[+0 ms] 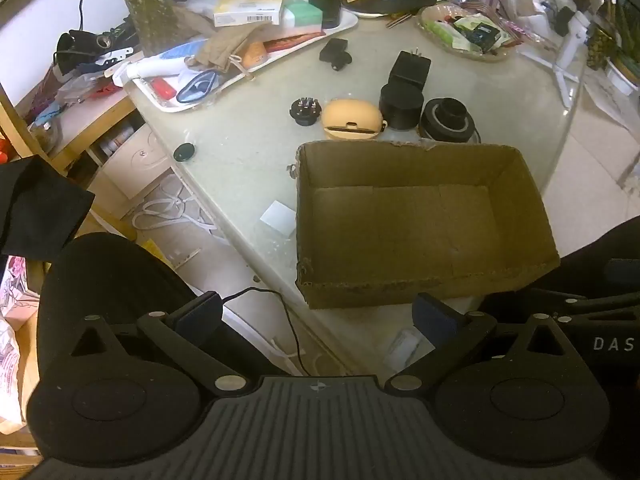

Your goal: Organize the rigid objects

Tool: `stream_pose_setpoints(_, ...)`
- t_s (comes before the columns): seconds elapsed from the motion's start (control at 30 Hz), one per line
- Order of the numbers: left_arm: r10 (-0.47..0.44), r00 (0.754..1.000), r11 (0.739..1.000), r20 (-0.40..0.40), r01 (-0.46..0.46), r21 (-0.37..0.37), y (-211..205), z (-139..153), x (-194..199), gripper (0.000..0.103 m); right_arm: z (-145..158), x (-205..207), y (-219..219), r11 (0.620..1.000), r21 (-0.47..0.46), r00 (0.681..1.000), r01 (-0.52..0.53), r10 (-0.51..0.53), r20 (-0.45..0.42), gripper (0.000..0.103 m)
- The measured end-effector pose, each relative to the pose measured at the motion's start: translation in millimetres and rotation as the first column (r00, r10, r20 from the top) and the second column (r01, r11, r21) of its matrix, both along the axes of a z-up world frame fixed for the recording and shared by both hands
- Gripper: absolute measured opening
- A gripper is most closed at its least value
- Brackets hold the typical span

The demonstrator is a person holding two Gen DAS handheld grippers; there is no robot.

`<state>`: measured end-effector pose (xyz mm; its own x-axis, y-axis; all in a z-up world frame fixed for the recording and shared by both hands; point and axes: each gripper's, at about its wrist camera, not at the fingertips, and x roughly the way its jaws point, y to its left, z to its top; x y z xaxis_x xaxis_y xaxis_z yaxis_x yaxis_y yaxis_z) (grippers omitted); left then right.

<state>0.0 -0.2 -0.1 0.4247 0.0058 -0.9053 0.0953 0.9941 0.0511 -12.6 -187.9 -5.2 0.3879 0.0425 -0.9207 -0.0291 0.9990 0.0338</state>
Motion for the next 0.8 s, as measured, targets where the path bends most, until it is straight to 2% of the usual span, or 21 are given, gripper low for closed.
stream_pose_setpoints(0.43,-0.010,1.000,1.000,0.004,0.010,-0.015,-0.2,-1.2,-1.8,0.103,4.8,-1.9,-4.7,1.000,0.000,1.000,0.013,-0.013,0.011,0.103)
stream_pose_setpoints(0.8,-0.020,1.000,1.000,0.004,0.020,0.005,-3.2,2.9,-3.6,0.103,7.3,-3.2,-0.5,1.000,-0.004,1.000,0.010,-0.010,0.021,0.103)
